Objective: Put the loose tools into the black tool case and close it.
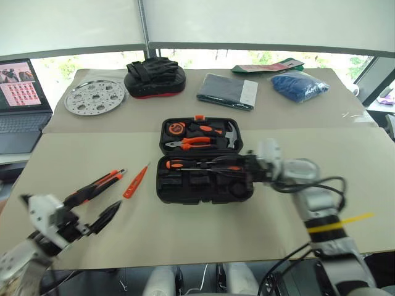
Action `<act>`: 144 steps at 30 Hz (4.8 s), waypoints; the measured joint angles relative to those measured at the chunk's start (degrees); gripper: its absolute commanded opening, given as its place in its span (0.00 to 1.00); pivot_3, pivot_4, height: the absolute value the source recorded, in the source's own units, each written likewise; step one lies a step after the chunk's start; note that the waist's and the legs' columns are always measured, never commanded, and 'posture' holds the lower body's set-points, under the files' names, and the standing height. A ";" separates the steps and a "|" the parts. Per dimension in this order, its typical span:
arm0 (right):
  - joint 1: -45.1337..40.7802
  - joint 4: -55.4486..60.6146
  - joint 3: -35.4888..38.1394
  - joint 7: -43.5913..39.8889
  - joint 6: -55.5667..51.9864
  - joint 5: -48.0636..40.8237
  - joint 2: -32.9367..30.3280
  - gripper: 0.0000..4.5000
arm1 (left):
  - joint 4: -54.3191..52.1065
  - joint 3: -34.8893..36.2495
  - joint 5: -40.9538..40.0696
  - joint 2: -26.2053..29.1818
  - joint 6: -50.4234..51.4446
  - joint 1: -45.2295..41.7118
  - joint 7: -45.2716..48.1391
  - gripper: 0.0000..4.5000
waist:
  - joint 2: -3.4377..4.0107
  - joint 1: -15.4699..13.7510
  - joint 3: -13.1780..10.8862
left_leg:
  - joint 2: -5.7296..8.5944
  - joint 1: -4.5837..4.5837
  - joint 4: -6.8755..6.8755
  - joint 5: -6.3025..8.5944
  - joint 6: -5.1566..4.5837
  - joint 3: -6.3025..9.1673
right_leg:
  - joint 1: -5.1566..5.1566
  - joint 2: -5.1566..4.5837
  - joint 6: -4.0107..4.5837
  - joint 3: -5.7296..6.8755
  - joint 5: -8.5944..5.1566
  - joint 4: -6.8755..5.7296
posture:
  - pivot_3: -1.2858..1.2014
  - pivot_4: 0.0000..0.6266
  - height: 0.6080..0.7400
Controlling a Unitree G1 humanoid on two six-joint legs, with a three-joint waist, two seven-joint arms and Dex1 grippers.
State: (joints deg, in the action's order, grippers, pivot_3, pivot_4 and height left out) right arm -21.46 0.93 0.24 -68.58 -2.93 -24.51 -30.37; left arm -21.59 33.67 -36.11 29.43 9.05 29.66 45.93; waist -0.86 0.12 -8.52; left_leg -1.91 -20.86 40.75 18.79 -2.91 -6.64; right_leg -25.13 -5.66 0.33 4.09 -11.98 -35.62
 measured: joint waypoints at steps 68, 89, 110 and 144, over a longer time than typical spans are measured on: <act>24.03 21.44 14.37 6.39 -2.87 -12.72 -9.42 1.00 | 24.96 -51.19 26.93 10.90 7.42 -64.26 20.79 0.11 | -0.24 -1.19 -0.14 | 0.23 0.45 0.08 -0.12 0.18 -0.16 | 0.36 0.53 -0.04 -0.34 0.04 -0.18 | 0.52 0.24 1.00; 25.35 22.12 13.99 7.89 -2.86 -12.71 -9.09 1.00 | 28.98 -55.00 31.82 9.06 12.45 -67.94 25.20 0.36 | -0.27 -0.69 -0.15 | 0.15 0.49 0.15 -0.03 0.04 -0.15 | 0.36 0.49 -0.20 -0.41 -0.06 -0.24 | 0.52 0.24 1.00; 27.06 22.27 12.75 7.86 -3.96 -12.79 -7.79 1.00 | 37.45 -42.81 22.02 -1.81 -1.96 -64.47 22.80 0.01 | -0.33 -0.91 -0.18 | 0.19 0.41 0.28 -0.02 0.01 -0.09 | 0.42 0.40 -0.23 -0.33 -0.03 -0.23 | 0.52 0.24 1.00; 27.58 23.26 11.59 10.16 -4.05 -12.80 -6.44 1.00 | 38.32 -46.42 32.60 -0.05 -12.31 -61.84 20.05 0.01 | -0.32 -0.97 -0.18 | 0.17 0.67 0.30 0.06 -0.12 -0.04 | 0.77 0.36 -0.26 -0.26 -0.01 -0.18 | 0.52 0.24 1.00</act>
State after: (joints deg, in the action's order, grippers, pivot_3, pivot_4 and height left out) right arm 6.12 24.19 11.82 -58.42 -6.99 -37.31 -36.81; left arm 16.73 -12.75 -3.51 29.38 -3.26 -32.18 65.97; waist -1.19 -0.85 -8.70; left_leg -1.74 -20.19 41.04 18.84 -3.03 -6.68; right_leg -24.35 -5.30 0.07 3.84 -11.99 -35.80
